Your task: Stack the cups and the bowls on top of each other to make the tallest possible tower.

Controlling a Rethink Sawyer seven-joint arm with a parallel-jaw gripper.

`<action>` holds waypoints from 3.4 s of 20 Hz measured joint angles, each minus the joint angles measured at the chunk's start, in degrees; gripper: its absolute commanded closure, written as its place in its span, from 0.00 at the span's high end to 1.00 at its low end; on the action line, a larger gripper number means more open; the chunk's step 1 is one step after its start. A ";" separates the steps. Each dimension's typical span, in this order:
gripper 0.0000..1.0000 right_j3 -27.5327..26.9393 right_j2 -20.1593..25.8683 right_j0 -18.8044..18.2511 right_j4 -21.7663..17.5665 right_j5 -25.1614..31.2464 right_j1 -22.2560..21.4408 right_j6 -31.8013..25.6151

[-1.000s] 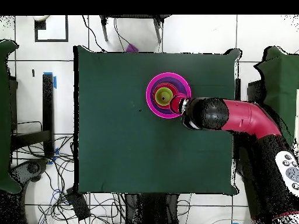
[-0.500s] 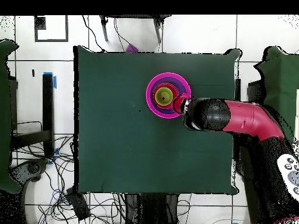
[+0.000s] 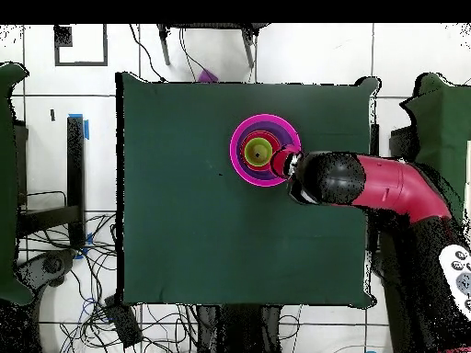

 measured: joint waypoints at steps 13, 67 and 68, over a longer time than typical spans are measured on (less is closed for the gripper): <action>0.00 -0.23 -0.76 4.01 2.26 1.05 -0.46 0.00; 1.00 -0.26 -4.18 6.44 2.46 -1.21 2.81 0.00; 1.00 -0.26 -4.18 6.53 2.46 -1.21 2.81 0.00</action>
